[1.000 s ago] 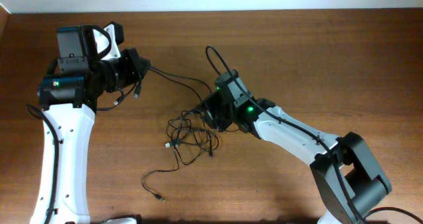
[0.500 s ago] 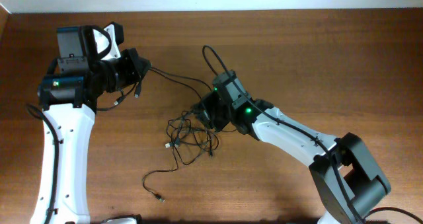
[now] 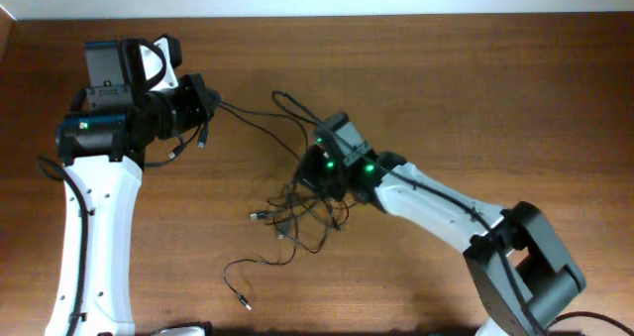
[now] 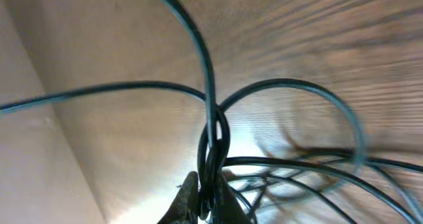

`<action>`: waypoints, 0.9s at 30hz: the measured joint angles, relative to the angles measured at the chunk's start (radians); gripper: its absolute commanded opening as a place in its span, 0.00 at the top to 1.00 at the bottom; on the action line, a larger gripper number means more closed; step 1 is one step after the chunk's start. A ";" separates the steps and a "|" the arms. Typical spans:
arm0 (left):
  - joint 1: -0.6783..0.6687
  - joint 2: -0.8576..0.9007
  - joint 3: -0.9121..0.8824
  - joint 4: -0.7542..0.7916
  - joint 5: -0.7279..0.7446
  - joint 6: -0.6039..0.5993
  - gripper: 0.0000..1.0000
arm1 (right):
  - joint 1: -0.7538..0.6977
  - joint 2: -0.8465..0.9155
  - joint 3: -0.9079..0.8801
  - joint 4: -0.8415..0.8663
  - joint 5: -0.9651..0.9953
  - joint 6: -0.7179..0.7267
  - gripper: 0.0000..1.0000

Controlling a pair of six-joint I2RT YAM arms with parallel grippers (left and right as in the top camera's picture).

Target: Untangle cables

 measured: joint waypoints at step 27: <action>0.086 0.180 0.002 -0.141 -0.205 -0.011 0.00 | 0.064 -0.032 0.403 -0.715 0.084 -0.800 0.51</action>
